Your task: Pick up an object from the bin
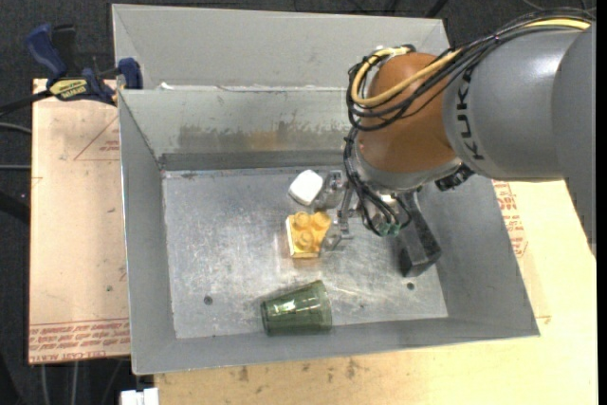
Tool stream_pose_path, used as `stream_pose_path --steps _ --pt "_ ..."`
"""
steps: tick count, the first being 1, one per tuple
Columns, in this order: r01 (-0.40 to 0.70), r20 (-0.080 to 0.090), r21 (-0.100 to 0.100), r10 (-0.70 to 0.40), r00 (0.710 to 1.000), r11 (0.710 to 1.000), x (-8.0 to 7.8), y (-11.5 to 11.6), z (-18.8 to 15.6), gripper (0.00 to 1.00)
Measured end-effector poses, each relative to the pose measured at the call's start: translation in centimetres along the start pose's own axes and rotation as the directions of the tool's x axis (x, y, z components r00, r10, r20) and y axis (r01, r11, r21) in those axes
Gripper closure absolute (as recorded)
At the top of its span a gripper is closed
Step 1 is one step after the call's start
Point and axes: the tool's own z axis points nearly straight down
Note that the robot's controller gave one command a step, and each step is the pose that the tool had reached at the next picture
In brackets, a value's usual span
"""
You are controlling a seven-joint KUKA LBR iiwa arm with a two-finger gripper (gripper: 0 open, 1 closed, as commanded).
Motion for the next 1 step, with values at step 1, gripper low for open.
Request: stream_pose_path --steps 1 --pt "-0.014 0.002 0.000 0.014 1.000 1.000 -0.34 1.40 -6.96 1.00"
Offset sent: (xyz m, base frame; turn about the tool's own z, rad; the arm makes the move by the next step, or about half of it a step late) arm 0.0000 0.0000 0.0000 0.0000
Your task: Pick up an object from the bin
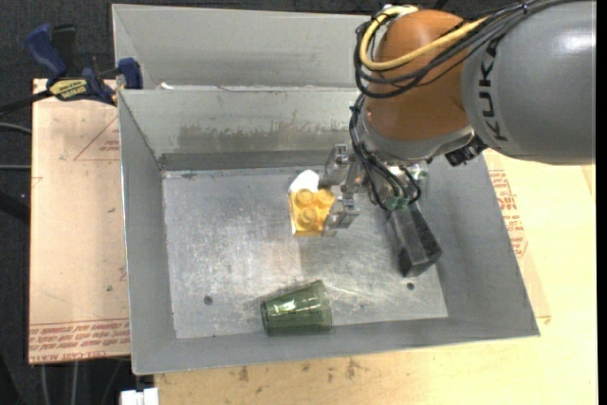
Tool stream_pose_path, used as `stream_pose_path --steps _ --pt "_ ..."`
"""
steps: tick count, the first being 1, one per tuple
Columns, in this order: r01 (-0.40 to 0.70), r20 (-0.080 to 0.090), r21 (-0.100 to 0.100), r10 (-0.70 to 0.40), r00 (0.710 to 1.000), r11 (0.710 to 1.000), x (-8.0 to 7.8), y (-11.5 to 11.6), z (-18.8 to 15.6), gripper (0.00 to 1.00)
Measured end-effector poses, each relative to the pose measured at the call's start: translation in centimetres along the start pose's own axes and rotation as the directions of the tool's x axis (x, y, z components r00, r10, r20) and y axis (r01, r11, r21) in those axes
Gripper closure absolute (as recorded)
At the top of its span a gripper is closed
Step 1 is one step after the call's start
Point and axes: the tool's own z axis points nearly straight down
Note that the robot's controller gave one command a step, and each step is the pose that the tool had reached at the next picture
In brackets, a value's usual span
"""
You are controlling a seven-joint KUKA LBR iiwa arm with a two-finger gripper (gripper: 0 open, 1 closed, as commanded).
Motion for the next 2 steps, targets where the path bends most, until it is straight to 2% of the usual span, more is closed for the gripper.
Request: stream_pose_path --steps 1,2 --pt "0.000 0.000 0.000 0.000 1.000 1.000 0.0 0.0 0.0 1.00" --pt "0.031 -0.005 0.001 -0.031 1.000 1.000 -0.3 0.6 -5.3 1.00"
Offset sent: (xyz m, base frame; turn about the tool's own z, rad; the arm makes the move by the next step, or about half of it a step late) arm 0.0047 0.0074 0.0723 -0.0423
